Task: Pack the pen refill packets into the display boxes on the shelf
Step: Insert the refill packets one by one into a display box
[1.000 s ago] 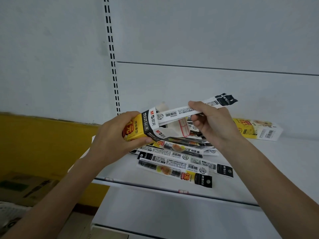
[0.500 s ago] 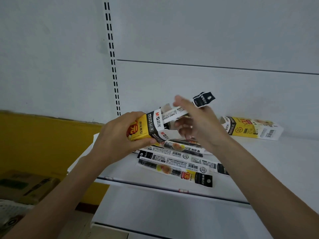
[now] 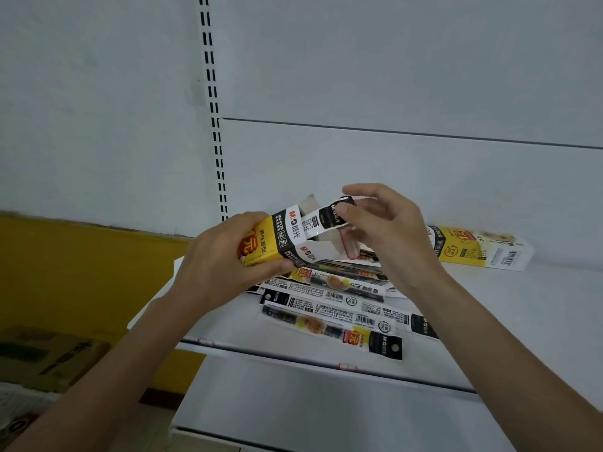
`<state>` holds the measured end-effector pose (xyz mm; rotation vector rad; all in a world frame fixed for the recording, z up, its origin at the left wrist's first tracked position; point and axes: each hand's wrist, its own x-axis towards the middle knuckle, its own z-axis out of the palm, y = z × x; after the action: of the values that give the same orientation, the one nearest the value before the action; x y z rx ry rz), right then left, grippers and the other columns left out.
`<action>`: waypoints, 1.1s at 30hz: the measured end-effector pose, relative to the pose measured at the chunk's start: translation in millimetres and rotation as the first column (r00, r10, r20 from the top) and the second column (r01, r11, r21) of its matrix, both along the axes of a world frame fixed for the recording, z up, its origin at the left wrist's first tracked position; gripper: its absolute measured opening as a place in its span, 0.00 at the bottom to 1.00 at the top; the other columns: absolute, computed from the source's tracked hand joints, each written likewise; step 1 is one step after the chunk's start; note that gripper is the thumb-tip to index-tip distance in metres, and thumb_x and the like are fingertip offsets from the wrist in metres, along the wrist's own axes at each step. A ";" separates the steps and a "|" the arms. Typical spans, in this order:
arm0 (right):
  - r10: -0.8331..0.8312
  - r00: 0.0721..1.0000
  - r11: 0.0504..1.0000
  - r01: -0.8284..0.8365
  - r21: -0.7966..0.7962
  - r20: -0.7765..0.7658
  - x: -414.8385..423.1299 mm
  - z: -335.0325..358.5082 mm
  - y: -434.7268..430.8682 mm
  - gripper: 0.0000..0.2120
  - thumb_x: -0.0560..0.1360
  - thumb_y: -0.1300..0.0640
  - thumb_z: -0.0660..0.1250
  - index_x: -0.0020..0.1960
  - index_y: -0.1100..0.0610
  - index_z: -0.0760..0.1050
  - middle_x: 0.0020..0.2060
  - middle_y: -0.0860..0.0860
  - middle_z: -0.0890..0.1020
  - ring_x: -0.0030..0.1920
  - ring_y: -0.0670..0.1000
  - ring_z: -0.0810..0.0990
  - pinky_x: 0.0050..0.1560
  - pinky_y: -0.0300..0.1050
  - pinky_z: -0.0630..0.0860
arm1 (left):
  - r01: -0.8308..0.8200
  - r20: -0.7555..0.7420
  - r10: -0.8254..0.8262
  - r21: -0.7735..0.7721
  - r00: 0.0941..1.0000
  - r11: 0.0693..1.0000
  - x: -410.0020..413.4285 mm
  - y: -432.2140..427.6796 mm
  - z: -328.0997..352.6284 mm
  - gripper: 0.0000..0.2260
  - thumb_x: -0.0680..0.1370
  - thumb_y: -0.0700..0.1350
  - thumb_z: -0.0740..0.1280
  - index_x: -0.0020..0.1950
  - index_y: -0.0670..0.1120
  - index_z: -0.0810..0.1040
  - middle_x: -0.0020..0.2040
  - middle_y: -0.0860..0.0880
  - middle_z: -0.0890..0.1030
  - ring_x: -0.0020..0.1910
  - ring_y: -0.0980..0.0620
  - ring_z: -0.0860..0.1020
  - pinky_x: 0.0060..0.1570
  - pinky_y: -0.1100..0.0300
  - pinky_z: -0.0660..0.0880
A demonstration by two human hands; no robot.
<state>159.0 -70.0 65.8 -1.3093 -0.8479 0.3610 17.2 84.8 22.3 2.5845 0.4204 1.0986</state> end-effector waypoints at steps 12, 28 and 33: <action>-0.076 0.960 0.997 0.072 0.027 0.269 -16.8 -5.9 8.4 0.08 0.74 0.60 0.66 0.45 0.48 0.80 0.39 0.43 0.84 0.43 0.42 0.81 0.43 0.36 0.77 | -0.002 0.051 0.004 -0.032 0.999 0.999 -2.6 -2.3 3.6 0.34 0.62 0.70 0.61 0.60 0.50 0.74 0.46 0.57 0.76 0.44 0.56 0.76 0.39 0.62 0.76; -0.052 0.927 0.994 0.085 -0.073 0.372 -19.6 -7.8 15.1 0.07 0.70 0.58 0.72 0.39 0.48 0.76 0.35 0.43 0.82 0.41 0.42 0.80 0.44 0.44 0.78 | -0.013 0.015 0.013 -0.012 1.000 1.000 -1.5 -5.5 0.1 0.33 0.63 0.68 0.65 0.62 0.49 0.73 0.47 0.56 0.77 0.45 0.55 0.77 0.40 0.57 0.77; -0.028 0.956 0.993 0.061 -0.105 0.291 -14.8 -7.2 19.4 0.09 0.69 0.65 0.70 0.40 0.52 0.76 0.35 0.49 0.83 0.39 0.46 0.81 0.41 0.38 0.77 | -0.015 0.016 0.015 0.001 1.000 1.000 -3.6 -3.6 -0.8 0.36 0.62 0.71 0.62 0.62 0.49 0.73 0.48 0.54 0.79 0.44 0.54 0.77 0.40 0.54 0.78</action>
<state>144.2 -50.7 58.6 -1.5074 -1.0529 0.1847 13.5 81.2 21.4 2.5755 0.4362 1.1239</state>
